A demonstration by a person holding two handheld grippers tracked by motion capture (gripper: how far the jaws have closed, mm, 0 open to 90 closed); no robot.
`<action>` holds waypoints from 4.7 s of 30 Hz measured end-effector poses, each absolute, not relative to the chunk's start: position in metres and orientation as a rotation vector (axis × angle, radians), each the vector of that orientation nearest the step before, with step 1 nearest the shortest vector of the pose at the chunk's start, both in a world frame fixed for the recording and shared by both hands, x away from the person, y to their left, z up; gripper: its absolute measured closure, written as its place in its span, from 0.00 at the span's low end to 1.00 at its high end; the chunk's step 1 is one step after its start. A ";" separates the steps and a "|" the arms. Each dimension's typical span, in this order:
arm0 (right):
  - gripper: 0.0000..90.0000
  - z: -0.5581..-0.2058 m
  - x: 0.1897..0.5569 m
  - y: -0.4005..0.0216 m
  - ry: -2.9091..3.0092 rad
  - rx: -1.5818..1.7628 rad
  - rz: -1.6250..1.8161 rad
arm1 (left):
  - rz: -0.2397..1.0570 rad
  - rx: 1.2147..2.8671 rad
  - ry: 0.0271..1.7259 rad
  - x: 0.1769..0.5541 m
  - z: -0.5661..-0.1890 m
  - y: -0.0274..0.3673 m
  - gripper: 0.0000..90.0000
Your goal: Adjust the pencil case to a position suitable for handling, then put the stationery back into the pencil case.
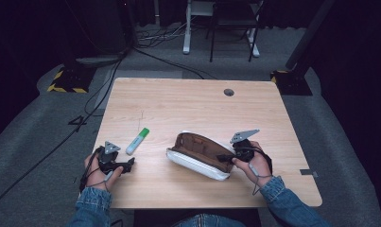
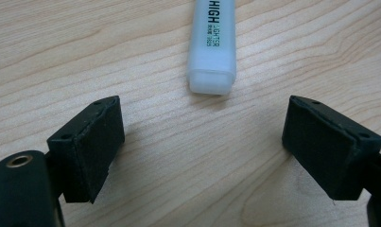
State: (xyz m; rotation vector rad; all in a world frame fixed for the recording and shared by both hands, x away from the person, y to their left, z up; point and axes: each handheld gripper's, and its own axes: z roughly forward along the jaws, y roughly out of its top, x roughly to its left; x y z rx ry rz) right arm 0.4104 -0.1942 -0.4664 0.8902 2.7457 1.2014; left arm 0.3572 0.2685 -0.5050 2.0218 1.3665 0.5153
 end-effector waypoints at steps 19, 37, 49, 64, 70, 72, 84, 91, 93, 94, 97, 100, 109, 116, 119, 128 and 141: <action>0.59 -0.478 0.413 -0.194 2.712 0.939 1.190 | 0.517 2.029 1.358 0.359 -0.505 0.268 0.15; 0.39 -0.459 0.412 -0.201 2.638 0.909 1.230 | 0.513 2.025 1.360 0.360 -0.505 0.268 0.15; 0.34 -0.435 0.408 -0.215 2.580 0.868 1.309 | 0.512 2.026 1.362 0.360 -0.505 0.267 0.15; 0.23 -0.419 0.418 -0.263 2.453 0.949 1.352 | 0.515 2.029 1.357 0.361 -0.505 0.267 0.15; 0.19 -0.435 0.432 -0.282 2.397 1.012 1.262 | 0.515 2.030 1.357 0.361 -0.505 0.267 0.15; 0.20 -0.444 0.436 -0.288 2.357 1.061 1.237 | 0.515 2.030 1.357 0.361 -0.505 0.267 0.15; 0.22 -0.488 0.456 -0.327 2.261 1.259 1.043 | 0.522 2.028 1.349 0.361 -0.505 0.268 0.18; 0.22 -0.503 0.460 -0.338 2.201 1.298 1.007 | 0.505 2.041 1.350 0.361 -0.499 0.267 0.21; 0.22 -0.503 0.460 -0.337 2.206 1.280 0.980 | 0.498 2.037 1.358 0.362 -0.497 0.267 0.22; 0.22 -0.503 0.460 -0.336 2.204 1.280 0.976 | 0.501 2.033 1.363 0.362 -0.496 0.267 0.22; 0.22 -0.503 0.460 -0.336 2.201 1.281 0.976 | 0.498 2.026 1.356 0.364 -0.492 0.264 0.24; 0.22 -0.503 0.459 -0.336 2.199 1.282 0.975 | 0.499 2.038 1.341 0.368 -0.489 0.260 0.26; 0.22 -0.503 0.459 -0.335 2.190 1.293 0.972 | 0.510 2.031 1.347 0.383 -0.486 0.251 0.28; 0.22 -0.503 0.459 -0.334 2.187 1.295 0.970 | 0.471 2.004 1.379 0.397 -0.493 0.249 0.32; 0.22 -0.503 0.459 -0.334 2.186 1.295 0.970 | 0.464 2.000 1.390 0.399 -0.495 0.250 0.35; 0.22 -0.503 0.459 -0.334 2.189 1.292 0.971 | 0.478 2.053 1.363 0.413 -0.495 0.242 0.51; 0.22 -0.503 0.459 -0.333 2.193 1.287 0.974 | 0.497 2.075 1.323 0.414 -0.495 0.244 0.73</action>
